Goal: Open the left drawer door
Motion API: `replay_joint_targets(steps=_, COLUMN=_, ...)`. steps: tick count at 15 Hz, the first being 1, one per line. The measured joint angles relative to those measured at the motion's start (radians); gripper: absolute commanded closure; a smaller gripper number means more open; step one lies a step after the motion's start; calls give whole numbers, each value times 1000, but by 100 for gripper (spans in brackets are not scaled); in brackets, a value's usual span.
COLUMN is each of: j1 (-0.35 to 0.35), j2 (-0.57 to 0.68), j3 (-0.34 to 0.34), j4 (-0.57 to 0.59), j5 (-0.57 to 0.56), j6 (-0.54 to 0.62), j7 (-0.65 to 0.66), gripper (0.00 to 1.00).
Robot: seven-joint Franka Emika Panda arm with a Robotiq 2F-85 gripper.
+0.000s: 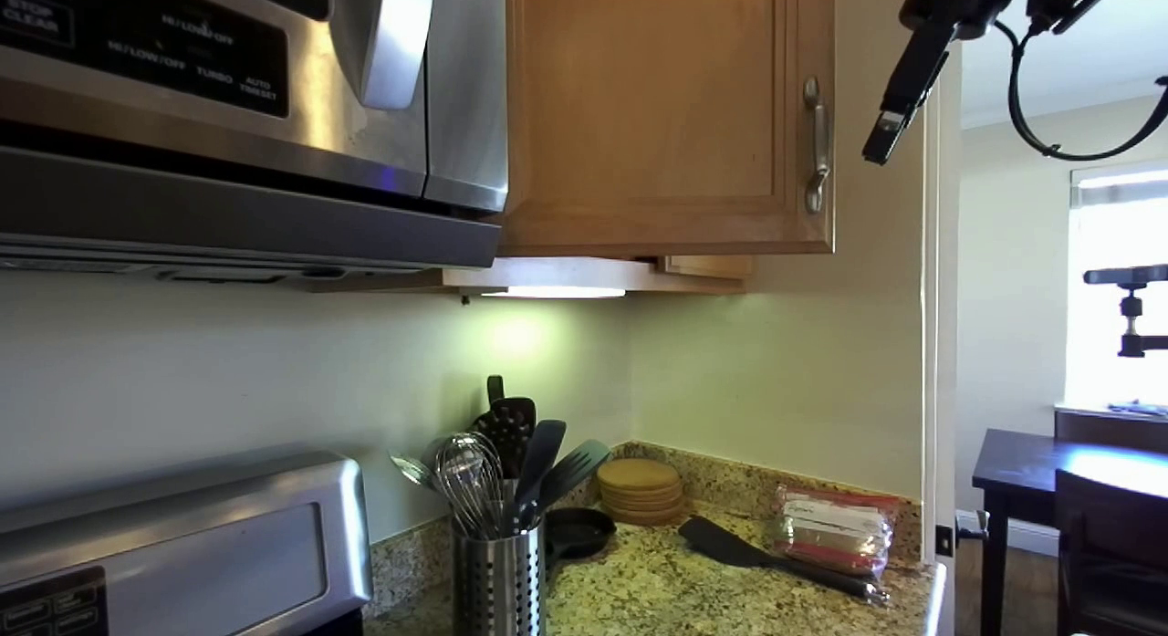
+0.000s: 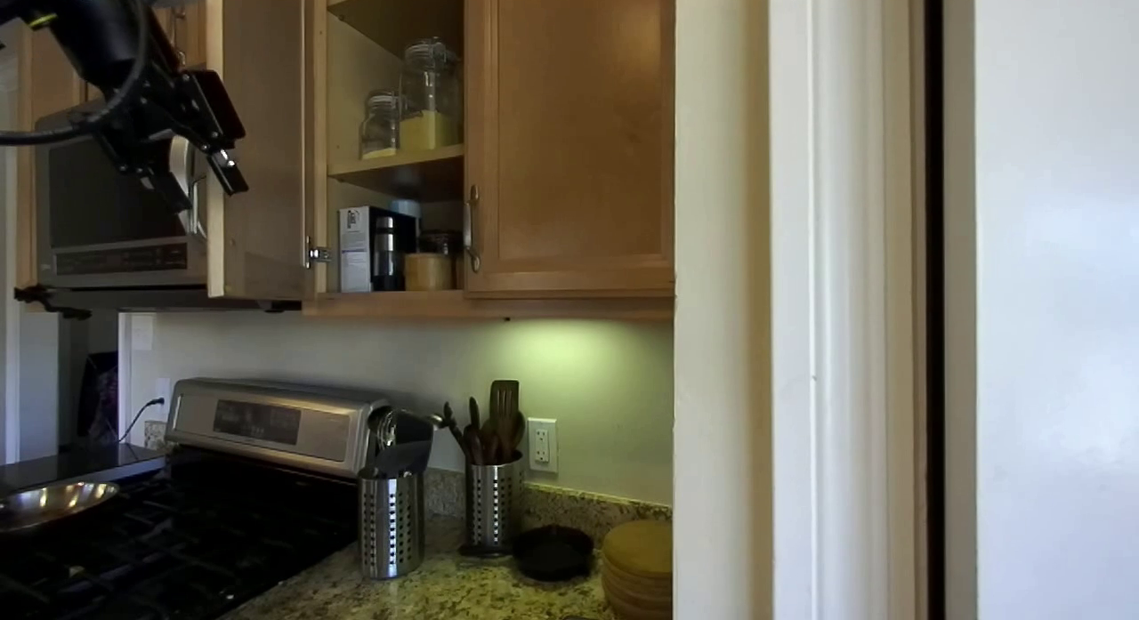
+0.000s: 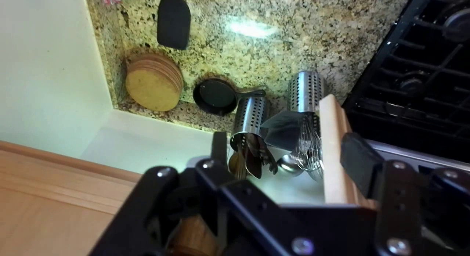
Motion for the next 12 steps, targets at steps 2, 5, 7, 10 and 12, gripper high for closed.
replay_joint_targets(steps=2, j1=-4, j2=5, j3=-35, j4=1, j5=-8, j6=-18, j7=-10, gripper=0)
replay_joint_targets(steps=5, j1=-16, j2=35, j3=-70, j4=0, j5=-11, j6=-33, j7=-13, gripper=0)
replay_joint_targets(steps=7, j1=-27, j2=75, j3=-84, j4=-4, j5=-11, j6=-34, j7=-12, gripper=0)
replay_joint_targets(steps=10, j1=-50, j2=156, j3=-92, j4=-15, j5=-10, j6=-36, j7=-5, gripper=0)
replay_joint_targets(steps=12, j1=-64, j2=213, j3=-93, j4=-18, j5=-9, j6=-40, j7=4, gripper=0)
